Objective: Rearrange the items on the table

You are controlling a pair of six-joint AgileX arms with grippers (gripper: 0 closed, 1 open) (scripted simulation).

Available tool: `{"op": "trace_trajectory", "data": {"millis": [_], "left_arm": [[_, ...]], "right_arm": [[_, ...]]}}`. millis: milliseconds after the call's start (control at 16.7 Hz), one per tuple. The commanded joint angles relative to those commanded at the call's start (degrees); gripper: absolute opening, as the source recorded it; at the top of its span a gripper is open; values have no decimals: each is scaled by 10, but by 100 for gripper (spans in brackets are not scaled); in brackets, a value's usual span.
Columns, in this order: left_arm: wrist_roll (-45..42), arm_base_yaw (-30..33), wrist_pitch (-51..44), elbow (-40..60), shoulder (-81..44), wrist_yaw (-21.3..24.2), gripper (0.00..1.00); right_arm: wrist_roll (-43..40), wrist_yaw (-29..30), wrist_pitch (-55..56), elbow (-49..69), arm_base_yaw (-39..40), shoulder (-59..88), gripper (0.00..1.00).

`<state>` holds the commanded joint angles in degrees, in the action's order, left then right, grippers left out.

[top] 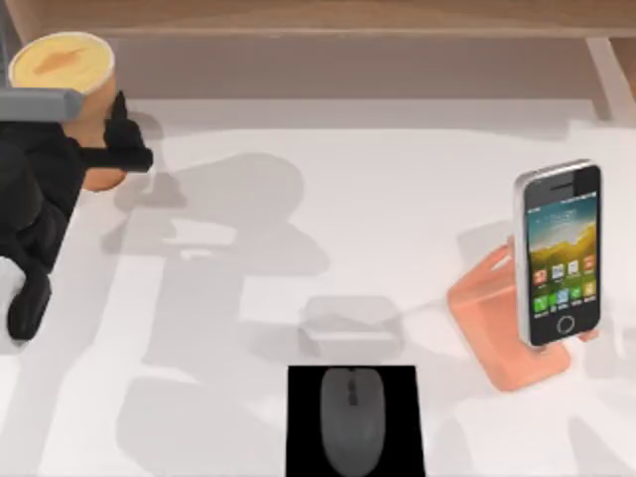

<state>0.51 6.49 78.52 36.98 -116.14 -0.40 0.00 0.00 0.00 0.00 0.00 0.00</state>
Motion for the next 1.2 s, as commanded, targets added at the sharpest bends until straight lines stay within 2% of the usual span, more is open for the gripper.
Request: {"op": "trace_trajectory", "data": {"millis": [360, 600, 840, 1200], "left_arm": [[24, 99, -78, 75, 76, 21, 0], [33, 143, -174, 154, 104, 12, 0], [31, 148, -287, 254, 95, -25, 0], [15, 122, -442, 401, 46, -103, 0]], "right_arm": [[0, 0, 0, 0, 0, 0, 100], [0, 0, 0, 0, 0, 0, 100], [0, 0, 0, 0, 0, 0, 100], [0, 0, 0, 0, 0, 0, 100]]}}
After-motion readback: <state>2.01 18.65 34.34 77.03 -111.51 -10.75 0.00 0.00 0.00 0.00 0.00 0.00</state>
